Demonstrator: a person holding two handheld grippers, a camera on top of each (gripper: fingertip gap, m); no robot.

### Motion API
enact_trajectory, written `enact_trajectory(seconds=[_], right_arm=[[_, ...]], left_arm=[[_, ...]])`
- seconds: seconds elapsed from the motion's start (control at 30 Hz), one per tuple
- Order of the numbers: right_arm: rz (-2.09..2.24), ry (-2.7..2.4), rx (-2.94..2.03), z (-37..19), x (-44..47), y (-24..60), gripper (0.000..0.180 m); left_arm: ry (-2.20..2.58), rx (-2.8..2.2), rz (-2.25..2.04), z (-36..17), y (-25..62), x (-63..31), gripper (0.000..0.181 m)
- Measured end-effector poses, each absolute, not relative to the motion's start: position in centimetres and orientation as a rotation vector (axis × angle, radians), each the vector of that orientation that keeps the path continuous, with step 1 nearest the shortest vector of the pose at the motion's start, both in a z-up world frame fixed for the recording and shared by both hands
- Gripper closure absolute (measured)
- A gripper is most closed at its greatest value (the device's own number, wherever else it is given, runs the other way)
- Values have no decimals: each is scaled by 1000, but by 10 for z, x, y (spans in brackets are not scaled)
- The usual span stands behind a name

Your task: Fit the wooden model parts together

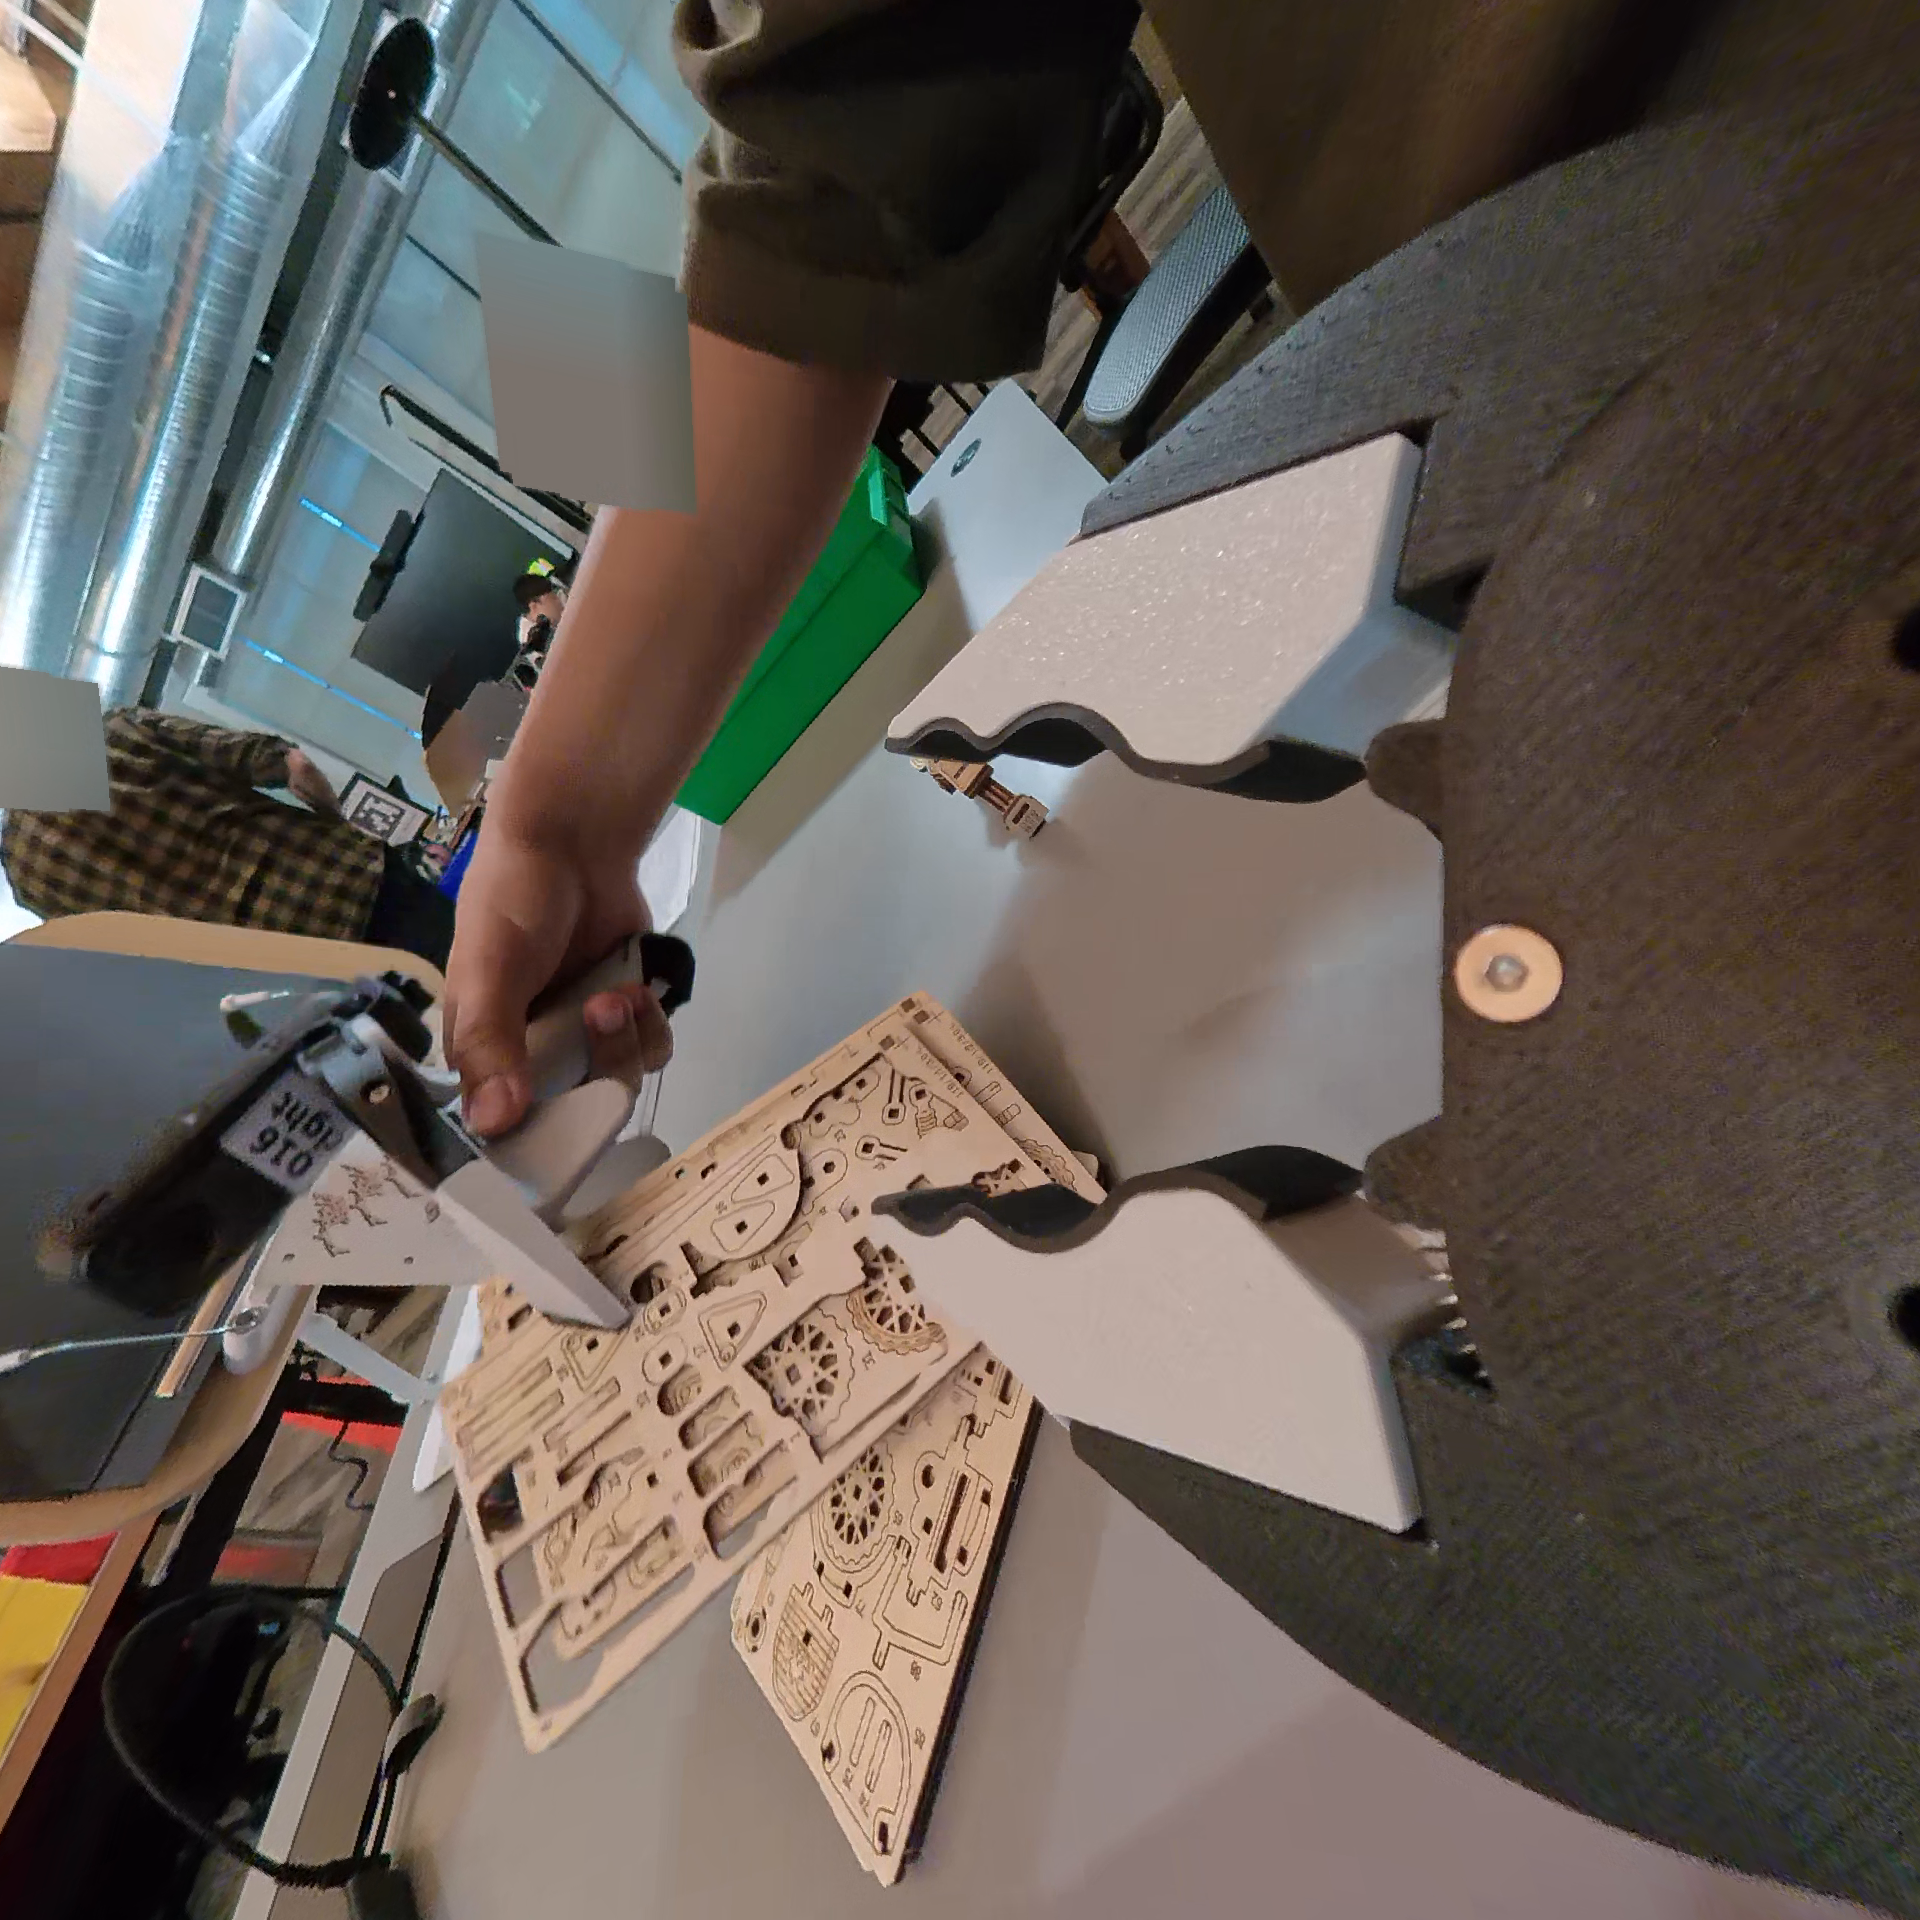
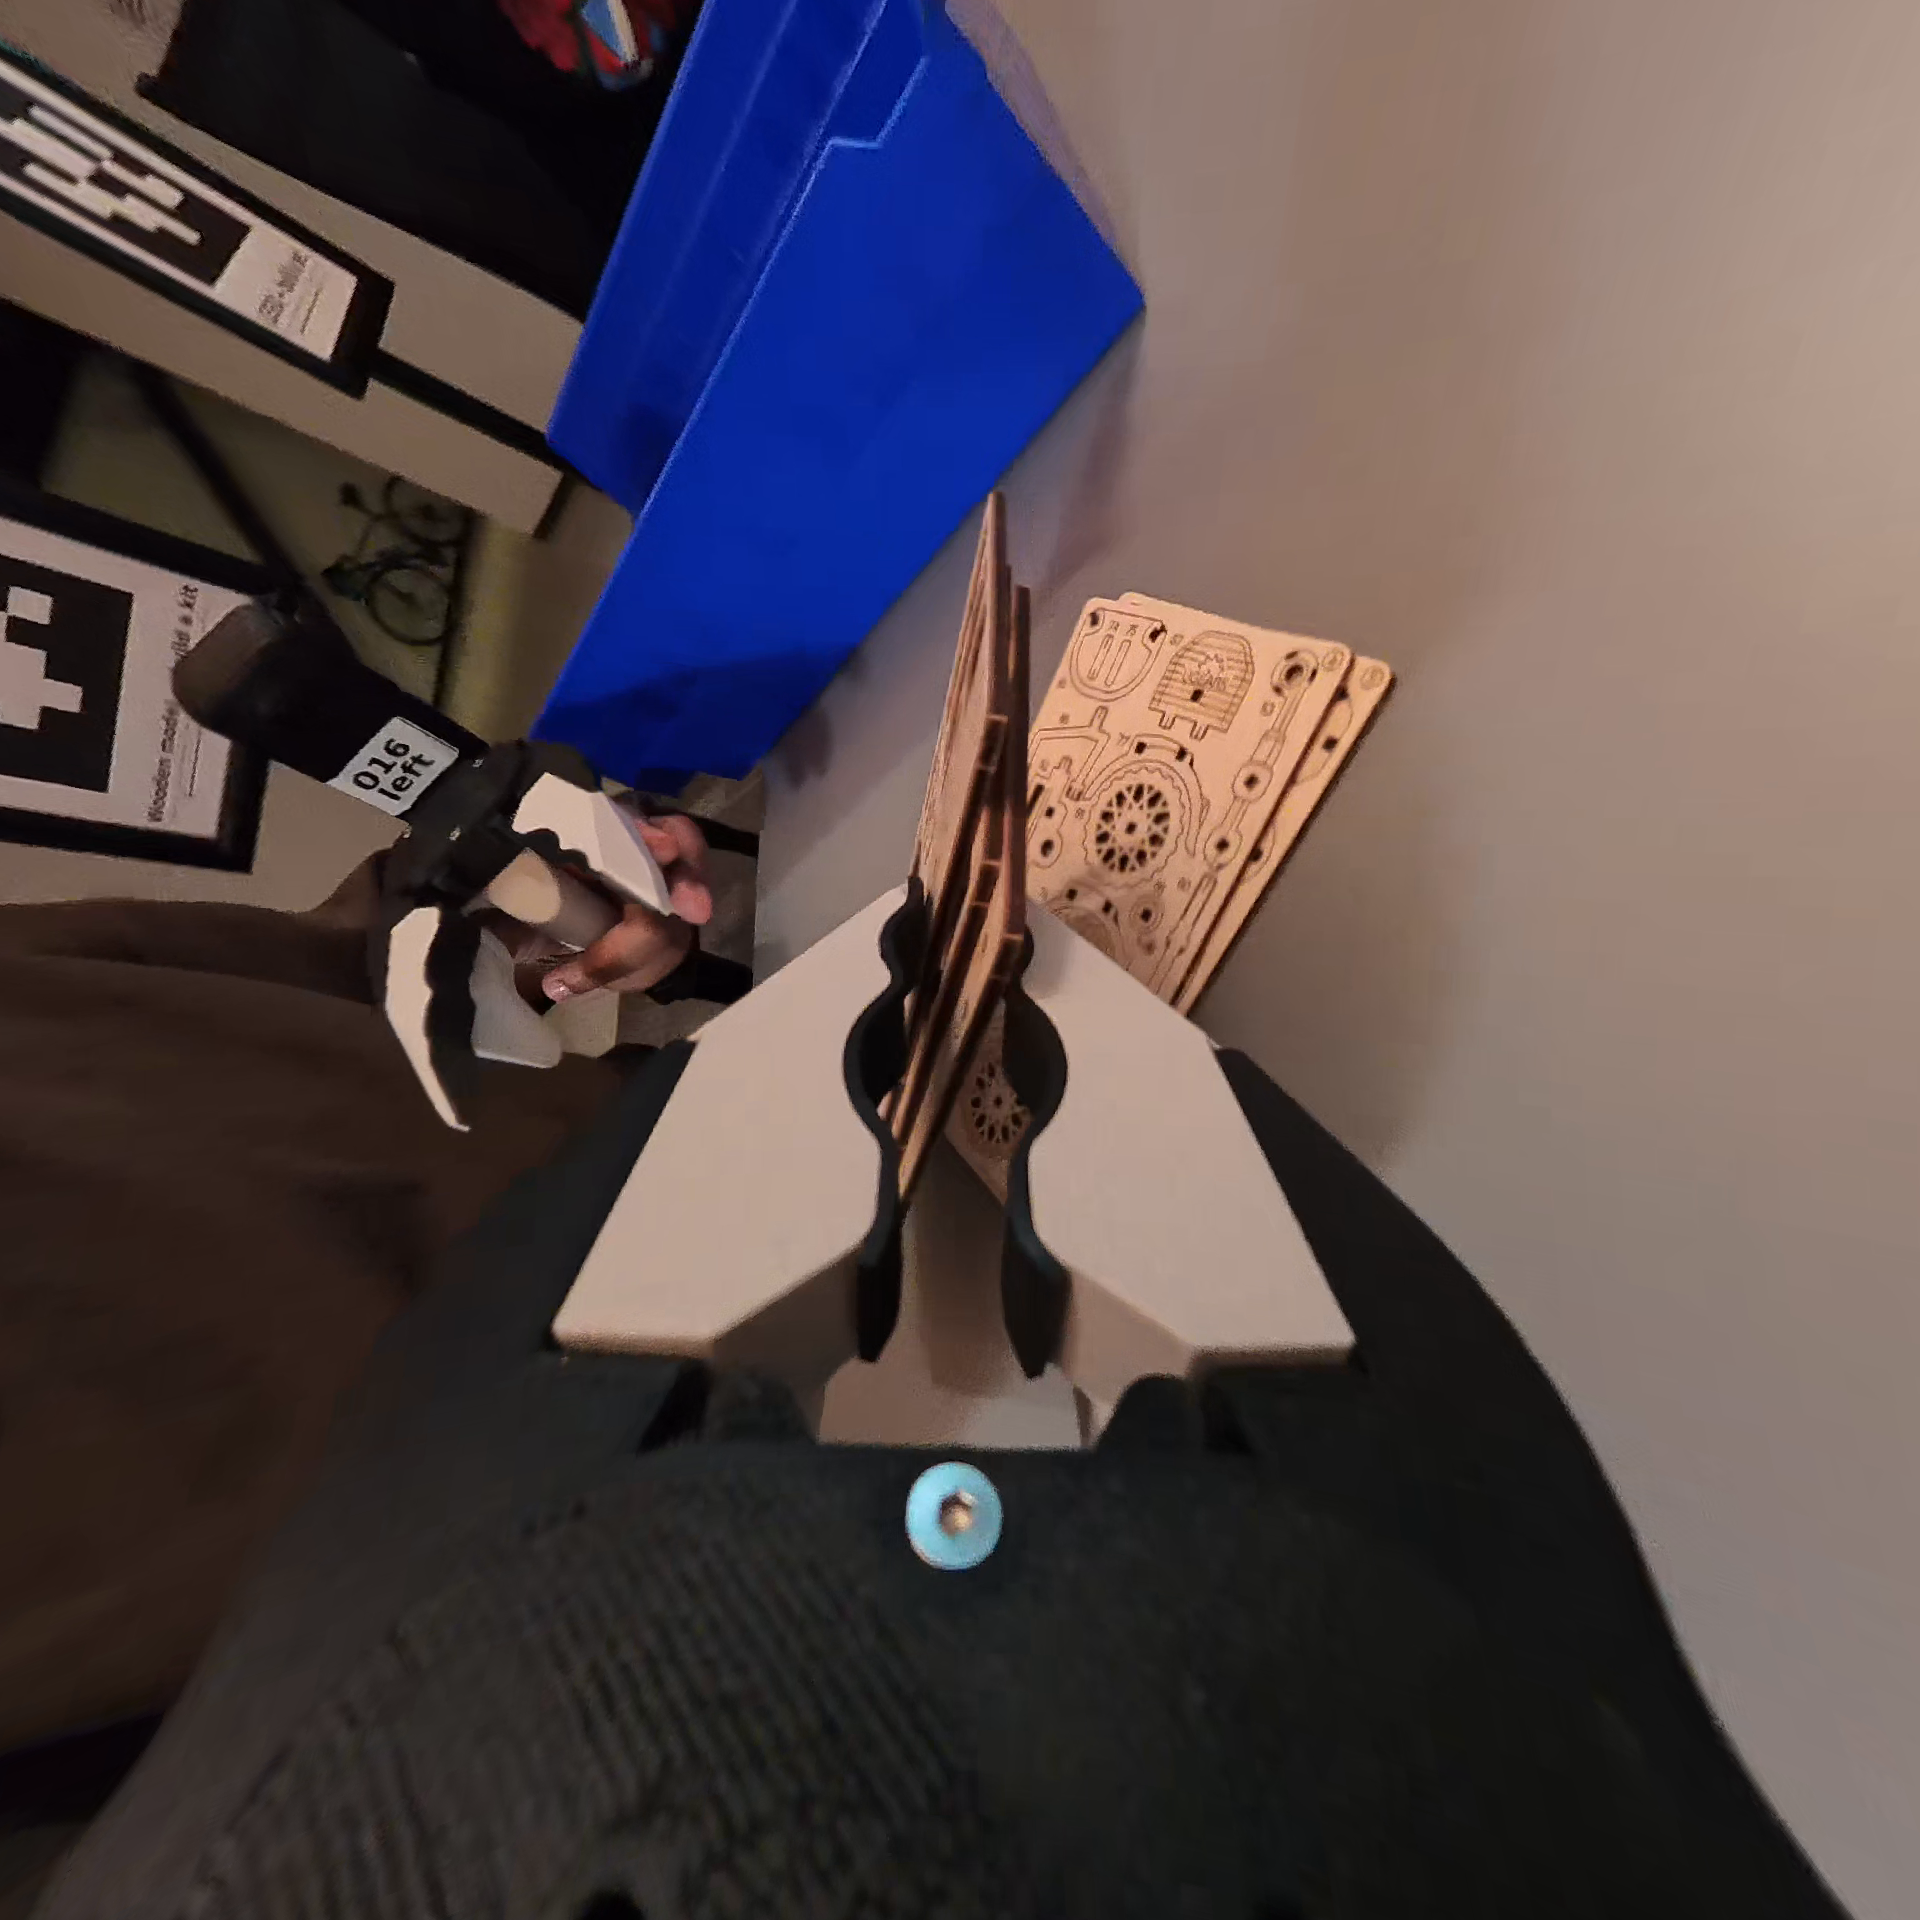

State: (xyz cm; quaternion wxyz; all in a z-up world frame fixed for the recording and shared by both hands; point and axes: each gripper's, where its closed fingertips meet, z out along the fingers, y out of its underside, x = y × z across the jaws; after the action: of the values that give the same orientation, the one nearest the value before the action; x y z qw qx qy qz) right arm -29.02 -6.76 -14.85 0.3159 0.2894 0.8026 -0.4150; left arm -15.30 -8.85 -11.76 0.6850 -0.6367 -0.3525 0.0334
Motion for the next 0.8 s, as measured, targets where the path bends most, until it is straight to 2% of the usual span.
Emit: enact_trajectory(seconds=[0.13, 0.3, 0.4, 0.6, 0.8], right_arm=[[-1017, 2220, 703, -170, -305, -80, 162], [-891, 2437, 695, -206, -323, -78, 125], [-862, 2600, 658, -212, -330, -69, 119], [-875, 2865, 670, -195, -338, -44, 118], [-1089, 2903, 824, -143, -320, -25, 119]], left_arm=[[-796, -1424, 68, -118, -90, -154, 100], [-806, -1413, 46, -118, -91, -154, 100], [-810, -1406, 29, -118, -91, -154, 100], [-814, -1412, 15, -120, -89, -154, 100], [-808, -1447, 75, -123, -88, -154, 101]])
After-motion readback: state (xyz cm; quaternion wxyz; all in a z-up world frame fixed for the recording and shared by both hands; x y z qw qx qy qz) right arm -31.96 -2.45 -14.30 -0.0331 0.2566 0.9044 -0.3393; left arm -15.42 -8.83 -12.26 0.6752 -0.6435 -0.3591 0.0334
